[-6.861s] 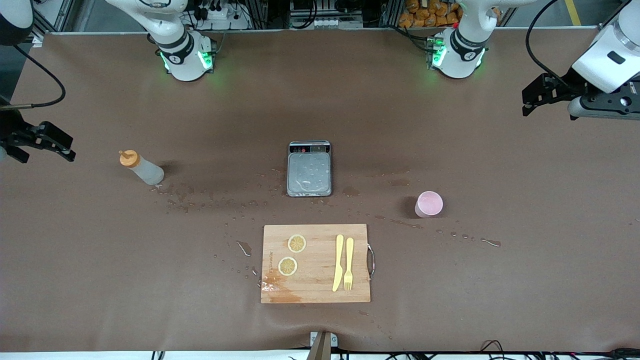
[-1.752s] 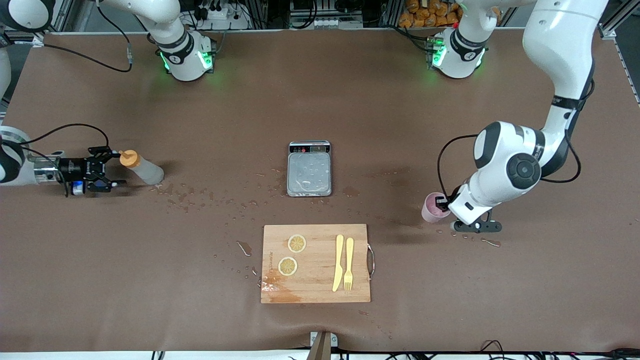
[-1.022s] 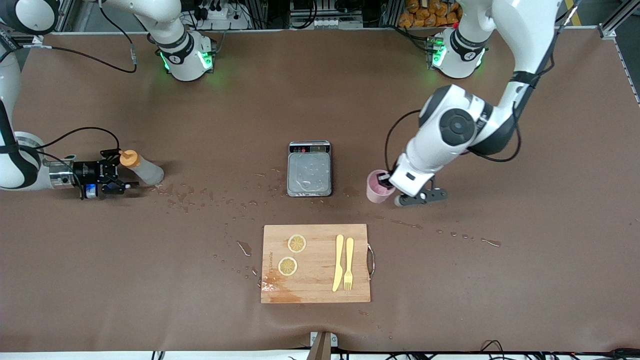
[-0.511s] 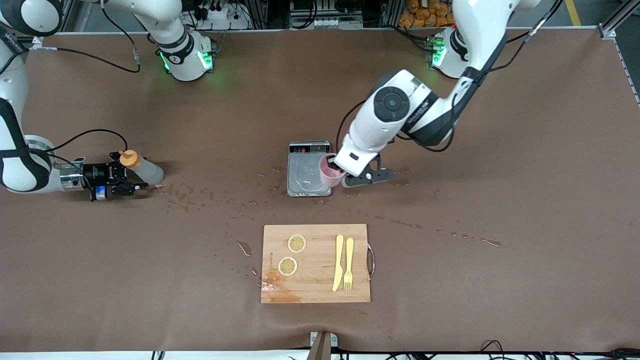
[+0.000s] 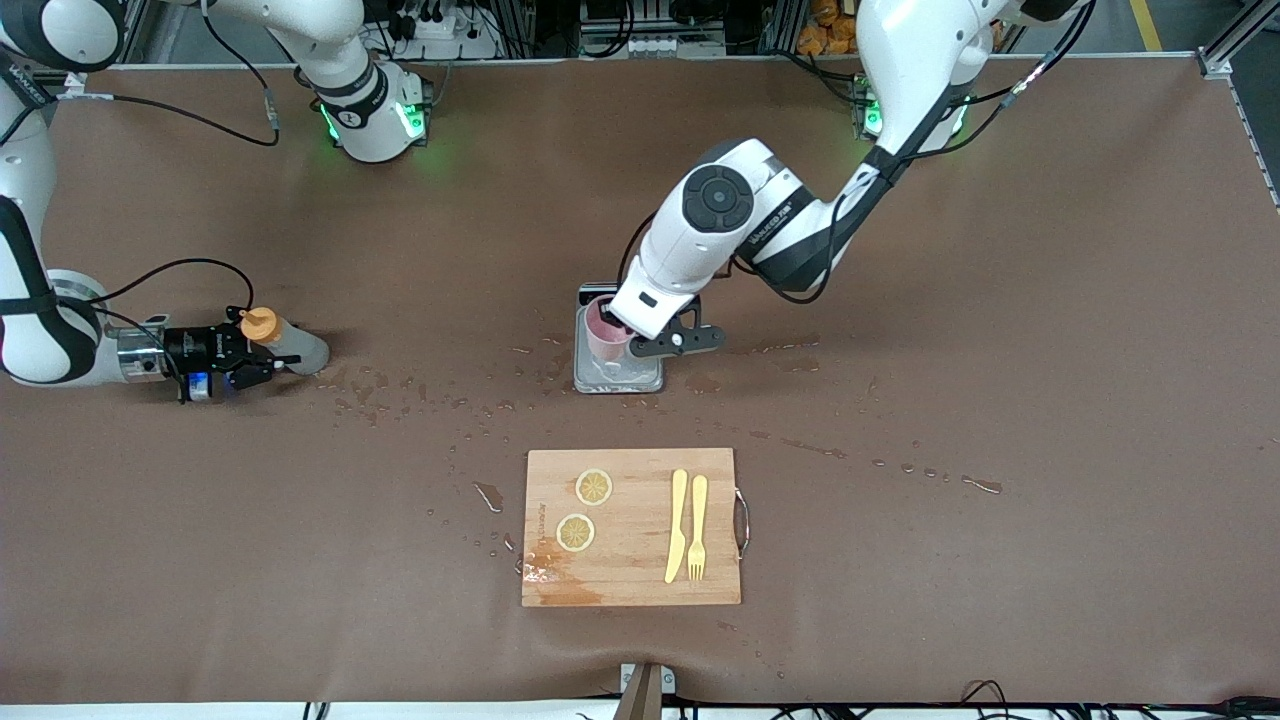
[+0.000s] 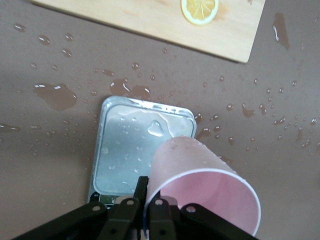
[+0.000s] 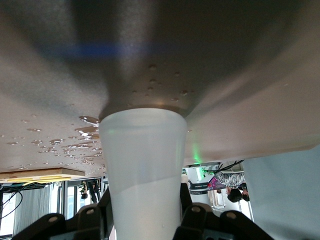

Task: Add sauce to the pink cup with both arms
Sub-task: 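Carry the pink cup with the left gripper onto the silver scale, then open the left gripper and lift it away from the cup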

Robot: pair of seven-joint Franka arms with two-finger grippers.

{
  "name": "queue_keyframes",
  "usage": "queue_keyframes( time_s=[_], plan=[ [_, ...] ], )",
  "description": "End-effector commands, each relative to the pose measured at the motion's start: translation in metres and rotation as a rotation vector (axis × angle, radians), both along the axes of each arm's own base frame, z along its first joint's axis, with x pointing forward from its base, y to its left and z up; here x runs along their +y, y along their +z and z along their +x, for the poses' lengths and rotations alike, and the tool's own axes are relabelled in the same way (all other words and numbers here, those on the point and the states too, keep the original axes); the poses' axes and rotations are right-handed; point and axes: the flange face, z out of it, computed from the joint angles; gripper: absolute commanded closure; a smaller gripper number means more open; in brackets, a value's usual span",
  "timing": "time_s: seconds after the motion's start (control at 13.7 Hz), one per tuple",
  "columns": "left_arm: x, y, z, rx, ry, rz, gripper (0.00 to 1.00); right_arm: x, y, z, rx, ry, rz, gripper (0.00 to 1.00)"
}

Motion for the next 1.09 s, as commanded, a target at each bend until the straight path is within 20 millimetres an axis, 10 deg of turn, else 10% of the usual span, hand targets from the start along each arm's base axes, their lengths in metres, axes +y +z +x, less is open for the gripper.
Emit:
queue_keyframes(
  time_s=[0.0, 0.8, 0.95, 1.02],
  plan=[
    [-0.011, -0.012, -0.001, -0.030, -0.013, 0.026, 1.00, -0.004, 0.019, 0.009, -0.010, -0.001, -0.003, 0.52],
    [-0.026, -0.076, -0.026, 0.000, -0.098, 0.113, 1.00, 0.015, 0.071, 0.037, 0.029, 0.065, -0.126, 0.52],
    [-0.023, -0.074, -0.021, -0.004, -0.090, 0.111, 0.01, 0.016, 0.087, 0.040, 0.035, 0.076, -0.170, 0.51],
    [-0.022, -0.069, -0.019, -0.011, -0.087, 0.109, 0.00, 0.023, 0.097, 0.045, 0.049, 0.081, -0.201, 0.51]
  ],
)
